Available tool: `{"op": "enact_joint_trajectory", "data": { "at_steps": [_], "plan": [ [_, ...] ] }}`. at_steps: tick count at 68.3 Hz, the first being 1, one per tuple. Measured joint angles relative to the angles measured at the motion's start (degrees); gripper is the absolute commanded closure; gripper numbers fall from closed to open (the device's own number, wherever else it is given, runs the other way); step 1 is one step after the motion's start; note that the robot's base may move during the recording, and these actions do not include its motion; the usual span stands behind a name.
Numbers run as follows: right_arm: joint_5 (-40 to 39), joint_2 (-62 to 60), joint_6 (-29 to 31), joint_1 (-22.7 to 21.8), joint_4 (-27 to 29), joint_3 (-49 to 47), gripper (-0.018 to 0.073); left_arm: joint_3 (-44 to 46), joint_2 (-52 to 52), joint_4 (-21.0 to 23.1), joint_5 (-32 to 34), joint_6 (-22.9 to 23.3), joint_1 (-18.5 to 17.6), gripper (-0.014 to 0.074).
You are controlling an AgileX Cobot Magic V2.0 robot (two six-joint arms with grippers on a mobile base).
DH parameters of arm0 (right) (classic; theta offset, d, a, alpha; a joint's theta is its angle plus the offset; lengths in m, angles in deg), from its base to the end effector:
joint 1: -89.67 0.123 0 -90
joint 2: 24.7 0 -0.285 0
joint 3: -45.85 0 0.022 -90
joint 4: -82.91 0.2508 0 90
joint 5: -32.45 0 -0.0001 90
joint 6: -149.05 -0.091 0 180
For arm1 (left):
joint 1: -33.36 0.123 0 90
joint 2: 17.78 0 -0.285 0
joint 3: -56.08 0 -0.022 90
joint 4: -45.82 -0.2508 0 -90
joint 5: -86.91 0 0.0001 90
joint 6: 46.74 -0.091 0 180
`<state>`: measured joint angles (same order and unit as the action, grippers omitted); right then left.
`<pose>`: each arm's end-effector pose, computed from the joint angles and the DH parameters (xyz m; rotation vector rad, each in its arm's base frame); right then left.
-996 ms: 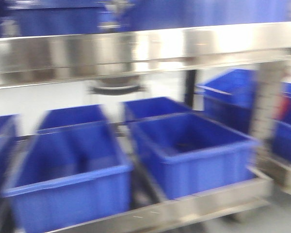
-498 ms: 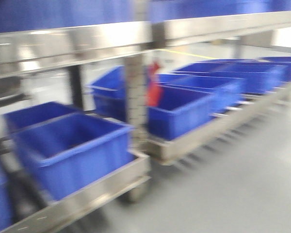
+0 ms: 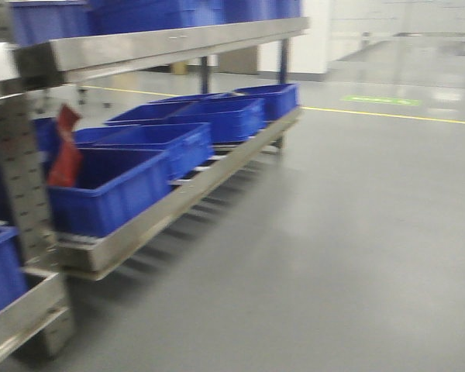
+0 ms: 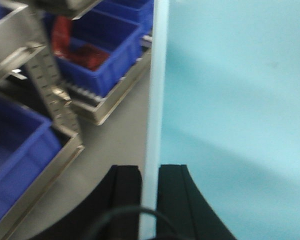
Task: Move two blue bins to right shelf middle
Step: 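Turn and drive the base across the floor carrying the cyan bin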
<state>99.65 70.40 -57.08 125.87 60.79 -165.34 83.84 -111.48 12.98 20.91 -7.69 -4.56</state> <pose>0.2661 0.1556 0.4826 -0.1806 2.2050 0.1141 0.2649 -0.1492 0.4810 -0.0214 2.1357 -0.0532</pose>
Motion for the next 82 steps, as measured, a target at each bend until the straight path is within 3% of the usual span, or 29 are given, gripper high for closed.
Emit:
{"op": "enact_joint_trajectory", "data": {
  "at_steps": [82],
  "plan": [
    [0.33,0.0,0.0,0.0,-0.1,0.0,0.0724,0.0,0.0,0.0,0.0,0.0,0.0,0.0707]
  ]
}}
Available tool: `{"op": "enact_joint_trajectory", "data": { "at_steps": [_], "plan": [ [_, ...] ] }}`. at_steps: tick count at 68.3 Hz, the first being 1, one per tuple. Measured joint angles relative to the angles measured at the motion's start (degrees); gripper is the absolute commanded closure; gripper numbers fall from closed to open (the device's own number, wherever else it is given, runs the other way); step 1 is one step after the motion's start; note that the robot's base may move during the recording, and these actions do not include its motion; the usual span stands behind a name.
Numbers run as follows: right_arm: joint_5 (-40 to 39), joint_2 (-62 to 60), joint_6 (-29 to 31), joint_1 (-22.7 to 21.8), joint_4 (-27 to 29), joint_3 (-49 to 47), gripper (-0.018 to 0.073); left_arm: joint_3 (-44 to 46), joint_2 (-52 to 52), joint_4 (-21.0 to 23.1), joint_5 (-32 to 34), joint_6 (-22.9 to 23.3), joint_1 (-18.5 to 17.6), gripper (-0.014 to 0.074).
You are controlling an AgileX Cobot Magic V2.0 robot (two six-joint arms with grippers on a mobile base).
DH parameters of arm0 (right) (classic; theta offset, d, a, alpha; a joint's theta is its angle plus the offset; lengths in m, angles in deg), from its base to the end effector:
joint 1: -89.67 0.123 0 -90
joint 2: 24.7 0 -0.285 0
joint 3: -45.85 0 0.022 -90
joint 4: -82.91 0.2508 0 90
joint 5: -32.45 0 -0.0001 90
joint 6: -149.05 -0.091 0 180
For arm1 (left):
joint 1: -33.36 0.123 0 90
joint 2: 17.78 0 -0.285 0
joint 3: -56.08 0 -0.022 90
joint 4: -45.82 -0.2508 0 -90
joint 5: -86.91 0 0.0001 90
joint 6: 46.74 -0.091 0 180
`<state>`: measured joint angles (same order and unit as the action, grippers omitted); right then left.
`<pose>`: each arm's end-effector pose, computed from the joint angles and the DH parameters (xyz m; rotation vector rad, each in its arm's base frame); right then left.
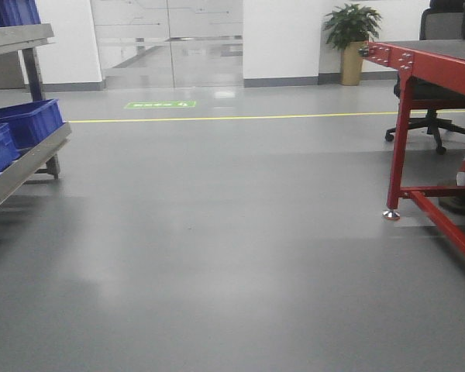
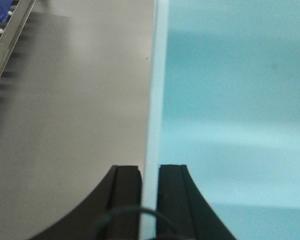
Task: Move two blue bins to right shelf middle
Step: 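Turn and drive the base across the floor carrying the cyan bin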
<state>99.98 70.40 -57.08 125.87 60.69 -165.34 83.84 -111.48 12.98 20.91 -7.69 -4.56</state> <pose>0.2660 0.1552 0.4822 -0.1795 2.2094 0.1091 0.2649 -0.1492 0.4810 -0.0214 2.1357 -0.0532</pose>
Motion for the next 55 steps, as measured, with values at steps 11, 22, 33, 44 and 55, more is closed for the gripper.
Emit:
{"op": "enact_joint_trajectory", "data": {
  "at_steps": [11,22,33,44,55],
  "plan": [
    [-0.22,0.0,0.0,0.0,0.1,0.0,0.0724,0.0,0.0,0.0,0.0,0.0,0.0,0.0707],
    [-0.22,0.0,0.0,0.0,0.1,0.0,0.0724,0.0,0.0,0.0,0.0,0.0,0.0,0.0707],
    [-0.22,0.0,0.0,0.0,0.1,0.0,0.0724,0.0,0.0,0.0,0.0,0.0,0.0,0.0707],
    [-0.25,0.0,0.0,0.0,0.1,0.0,0.0724,0.0,0.0,0.0,0.0,0.0,0.0,0.0707],
    [-0.35,0.0,0.0,0.0,0.1,0.0,0.0724,0.0,0.0,0.0,0.0,0.0,0.0,0.0707]
  ]
}}
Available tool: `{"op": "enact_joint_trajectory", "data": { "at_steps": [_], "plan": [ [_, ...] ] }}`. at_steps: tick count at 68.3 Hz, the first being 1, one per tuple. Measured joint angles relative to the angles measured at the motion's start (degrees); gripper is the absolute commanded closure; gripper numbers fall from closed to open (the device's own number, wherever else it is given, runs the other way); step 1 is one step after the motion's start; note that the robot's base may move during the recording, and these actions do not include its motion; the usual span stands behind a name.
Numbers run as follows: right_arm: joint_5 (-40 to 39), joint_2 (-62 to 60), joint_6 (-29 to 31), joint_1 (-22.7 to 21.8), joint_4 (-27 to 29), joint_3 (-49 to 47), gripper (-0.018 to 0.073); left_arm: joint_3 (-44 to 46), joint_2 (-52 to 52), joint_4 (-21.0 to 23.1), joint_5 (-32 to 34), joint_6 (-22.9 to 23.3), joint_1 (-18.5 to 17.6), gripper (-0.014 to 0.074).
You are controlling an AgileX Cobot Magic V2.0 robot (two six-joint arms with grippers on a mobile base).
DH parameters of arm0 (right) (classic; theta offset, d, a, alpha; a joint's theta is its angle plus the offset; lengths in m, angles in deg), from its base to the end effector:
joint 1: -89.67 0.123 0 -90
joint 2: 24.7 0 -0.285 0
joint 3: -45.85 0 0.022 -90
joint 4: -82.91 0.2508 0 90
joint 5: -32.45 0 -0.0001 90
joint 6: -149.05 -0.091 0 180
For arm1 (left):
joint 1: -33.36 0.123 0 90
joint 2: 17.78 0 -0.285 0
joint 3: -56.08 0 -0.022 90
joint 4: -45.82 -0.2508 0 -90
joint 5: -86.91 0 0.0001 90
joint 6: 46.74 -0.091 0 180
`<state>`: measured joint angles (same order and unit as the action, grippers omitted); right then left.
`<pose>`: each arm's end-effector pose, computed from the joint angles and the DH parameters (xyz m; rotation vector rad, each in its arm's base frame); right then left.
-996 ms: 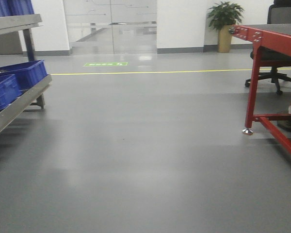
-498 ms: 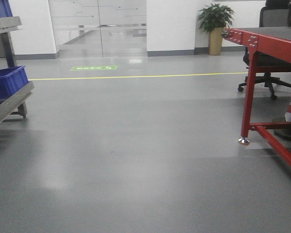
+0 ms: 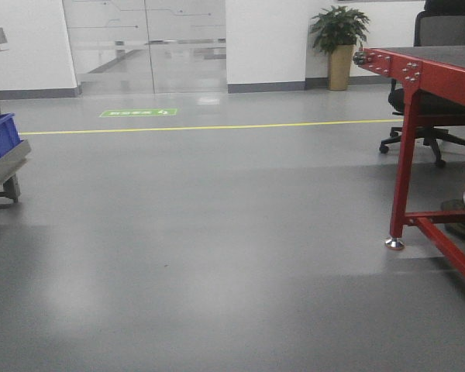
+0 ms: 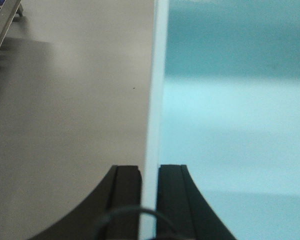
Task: Move two blue bins to right shelf middle
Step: 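Turn and drive the base across the floor carrying the cyan bin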
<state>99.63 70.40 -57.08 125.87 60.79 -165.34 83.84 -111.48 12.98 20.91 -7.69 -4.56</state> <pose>0.2662 0.1556 0.4826 -0.1806 2.2047 0.1143 0.2649 -0.1492 0.4810 -0.0214 2.1357 -0.0532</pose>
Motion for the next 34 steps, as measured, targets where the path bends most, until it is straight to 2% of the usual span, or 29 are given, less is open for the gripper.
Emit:
{"op": "enact_joint_trajectory", "data": {
  "at_steps": [34],
  "plan": [
    [0.0,0.0,0.0,0.0,0.0,0.0,0.0724,0.0,0.0,0.0,0.0,0.0,0.0,0.0707]
  ]
}}
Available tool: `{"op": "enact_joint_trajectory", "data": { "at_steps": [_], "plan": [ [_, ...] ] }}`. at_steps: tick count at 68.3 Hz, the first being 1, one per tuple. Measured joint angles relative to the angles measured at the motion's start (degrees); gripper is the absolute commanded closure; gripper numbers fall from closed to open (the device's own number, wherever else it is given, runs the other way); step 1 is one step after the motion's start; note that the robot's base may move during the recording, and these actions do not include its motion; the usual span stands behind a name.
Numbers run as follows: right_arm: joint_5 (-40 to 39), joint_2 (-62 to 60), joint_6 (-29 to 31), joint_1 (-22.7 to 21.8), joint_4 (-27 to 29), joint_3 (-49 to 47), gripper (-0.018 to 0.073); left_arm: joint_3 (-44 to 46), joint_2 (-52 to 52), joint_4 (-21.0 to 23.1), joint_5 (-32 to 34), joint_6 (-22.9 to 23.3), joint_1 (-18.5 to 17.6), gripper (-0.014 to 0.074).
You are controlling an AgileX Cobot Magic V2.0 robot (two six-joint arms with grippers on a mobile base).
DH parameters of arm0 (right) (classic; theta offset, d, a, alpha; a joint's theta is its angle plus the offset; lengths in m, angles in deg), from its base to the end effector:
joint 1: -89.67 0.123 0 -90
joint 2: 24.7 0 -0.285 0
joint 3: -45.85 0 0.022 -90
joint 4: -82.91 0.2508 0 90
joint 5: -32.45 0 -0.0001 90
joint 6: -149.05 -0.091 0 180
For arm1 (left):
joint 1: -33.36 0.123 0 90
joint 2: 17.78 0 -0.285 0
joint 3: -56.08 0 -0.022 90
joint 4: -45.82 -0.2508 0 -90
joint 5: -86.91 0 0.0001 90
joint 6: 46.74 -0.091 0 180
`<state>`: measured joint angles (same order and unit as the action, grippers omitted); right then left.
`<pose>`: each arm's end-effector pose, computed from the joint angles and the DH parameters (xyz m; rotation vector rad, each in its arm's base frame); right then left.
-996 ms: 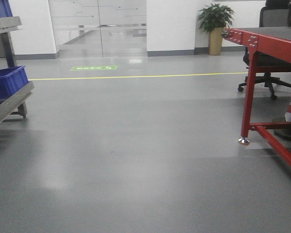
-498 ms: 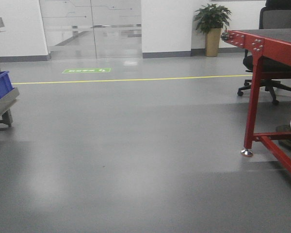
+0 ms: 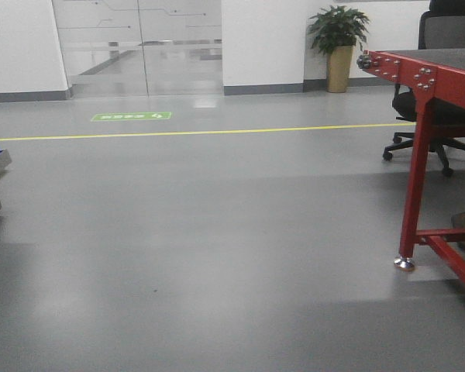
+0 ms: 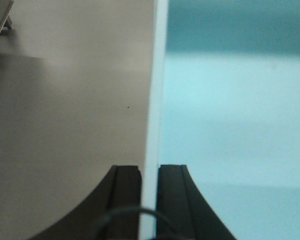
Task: Move two blue bins to right shelf middle
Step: 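Turn and drive the base across the floor carrying the cyan bin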
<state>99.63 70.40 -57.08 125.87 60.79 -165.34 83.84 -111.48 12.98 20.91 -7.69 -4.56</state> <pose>0.2662 0.1556 0.4826 -0.1806 2.2047 0.1143 0.2649 -0.1492 0.4810 -0.0214 2.1357 -0.0532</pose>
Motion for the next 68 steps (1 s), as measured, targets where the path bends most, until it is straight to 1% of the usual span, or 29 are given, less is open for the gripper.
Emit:
{"op": "enact_joint_trajectory", "data": {
  "at_steps": [68],
  "plan": [
    [-0.24,0.0,0.0,0.0,-0.11,0.0,0.0724,0.0,0.0,0.0,0.46,0.0,0.0,0.0707]
  ]
}}
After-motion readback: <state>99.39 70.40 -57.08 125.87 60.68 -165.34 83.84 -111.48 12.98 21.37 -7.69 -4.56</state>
